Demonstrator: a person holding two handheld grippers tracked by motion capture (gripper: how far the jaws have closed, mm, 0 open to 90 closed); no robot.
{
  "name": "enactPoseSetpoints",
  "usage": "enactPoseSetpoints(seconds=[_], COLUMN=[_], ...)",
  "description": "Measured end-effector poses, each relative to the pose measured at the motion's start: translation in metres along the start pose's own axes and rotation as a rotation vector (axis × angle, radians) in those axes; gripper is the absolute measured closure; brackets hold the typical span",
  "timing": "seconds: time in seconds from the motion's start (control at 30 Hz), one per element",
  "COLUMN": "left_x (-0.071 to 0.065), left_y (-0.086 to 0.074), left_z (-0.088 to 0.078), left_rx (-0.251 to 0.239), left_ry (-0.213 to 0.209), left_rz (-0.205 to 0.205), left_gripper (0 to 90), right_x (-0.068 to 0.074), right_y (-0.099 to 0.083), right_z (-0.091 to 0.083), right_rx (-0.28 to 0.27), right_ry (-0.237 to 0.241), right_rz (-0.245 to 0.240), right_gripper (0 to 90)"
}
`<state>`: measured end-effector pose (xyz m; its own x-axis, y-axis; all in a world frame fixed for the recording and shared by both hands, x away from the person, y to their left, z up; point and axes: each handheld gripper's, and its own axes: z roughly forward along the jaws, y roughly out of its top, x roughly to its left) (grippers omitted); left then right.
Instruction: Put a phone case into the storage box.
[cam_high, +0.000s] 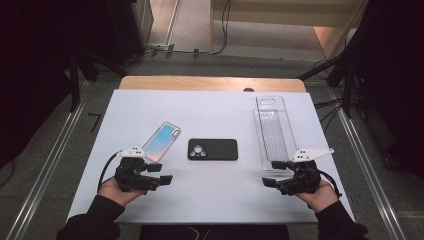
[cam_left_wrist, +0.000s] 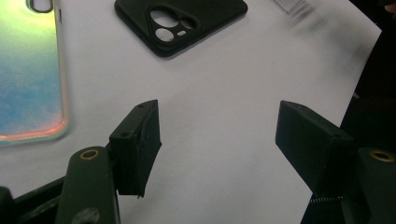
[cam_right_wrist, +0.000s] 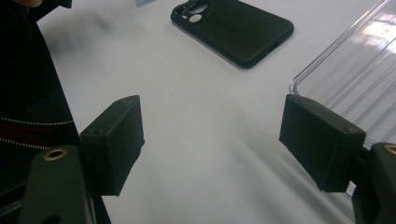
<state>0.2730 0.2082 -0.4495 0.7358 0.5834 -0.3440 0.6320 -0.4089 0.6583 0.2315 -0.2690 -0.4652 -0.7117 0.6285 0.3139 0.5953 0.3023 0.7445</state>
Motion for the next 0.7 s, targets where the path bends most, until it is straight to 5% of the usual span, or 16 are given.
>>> enactPoseSetpoints(seconds=[0.47,0.7], left_x=[0.002,0.014], left_y=[0.009,0.02], left_z=[0.001,0.0], left_rx=[-0.014,-0.05], left_ry=[0.055,0.092], left_rz=[0.05,0.043], left_gripper=[27.8,27.7], right_x=[-0.001,-0.001], right_y=[0.0,0.0], right_z=[0.0,0.0], right_rx=[-0.002,0.0], right_ry=[-0.002,-0.001], right_rz=[-0.002,-0.001], right_gripper=[19.8,19.8])
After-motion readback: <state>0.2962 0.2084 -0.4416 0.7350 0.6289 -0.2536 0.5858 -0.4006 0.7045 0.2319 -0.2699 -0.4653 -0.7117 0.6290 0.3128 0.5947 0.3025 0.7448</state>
